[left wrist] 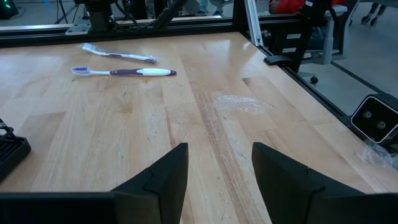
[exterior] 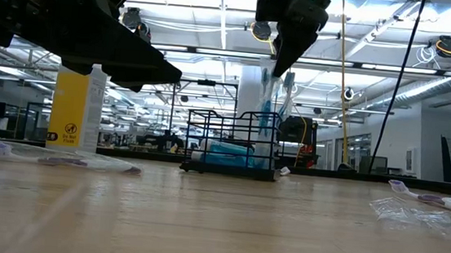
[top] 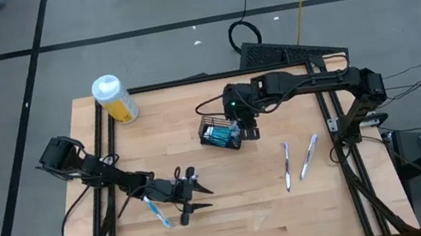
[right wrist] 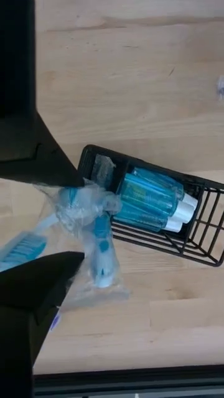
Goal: Pick & Place toothbrushing station
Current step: Put the blue toothbrush into the wire organizer, then put the purple toothbrush into the wire organizer
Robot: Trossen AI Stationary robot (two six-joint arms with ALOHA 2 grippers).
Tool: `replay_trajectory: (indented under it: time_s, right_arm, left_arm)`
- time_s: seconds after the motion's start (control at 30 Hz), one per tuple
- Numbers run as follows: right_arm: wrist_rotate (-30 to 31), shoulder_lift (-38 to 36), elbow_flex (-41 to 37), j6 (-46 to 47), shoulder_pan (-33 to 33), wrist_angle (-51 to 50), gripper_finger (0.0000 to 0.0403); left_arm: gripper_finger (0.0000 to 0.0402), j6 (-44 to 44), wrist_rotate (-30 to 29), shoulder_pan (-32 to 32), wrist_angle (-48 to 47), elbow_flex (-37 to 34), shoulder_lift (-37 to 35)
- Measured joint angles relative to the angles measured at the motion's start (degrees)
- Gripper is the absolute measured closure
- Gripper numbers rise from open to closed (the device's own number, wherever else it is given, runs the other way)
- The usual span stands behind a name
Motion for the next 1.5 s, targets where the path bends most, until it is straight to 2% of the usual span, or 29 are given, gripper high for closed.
replay_trajectory:
  time_s: [0.4,0.73,0.9,1.2,1.33,1.5]
  right_arm:
    - [1.48,-0.13,5.14,0.56,0.84,-2.76,0.0216]
    - [1.88,-0.13,5.55,0.78,0.84,-3.65,0.0216]
    - [4.63,-0.69,5.57,0.58,1.19,-3.64,0.0215]
    - [9.27,-6.08,5.68,-0.26,3.88,-0.97,0.0215]
    - [8.89,-8.67,5.72,4.81,6.48,-1.71,0.0216]
    - [8.71,-9.4,5.72,15.86,10.68,-9.92,0.0225]
  left_arm:
    - [0.022,0.13,0.0,0.0,-0.01,0.0,0.0]
    - [0.022,0.17,0.0,-0.01,-0.03,0.0,0.0]
    - [0.022,0.2,0.0,0.01,-0.04,0.0,0.0]
    - [0.022,0.26,0.0,0.01,-0.3,0.0,0.02]
    - [0.022,0.1,0.0,-0.01,-0.34,0.0,0.02]
    - [0.022,-0.34,0.0,-0.01,-0.32,0.0,0.02]
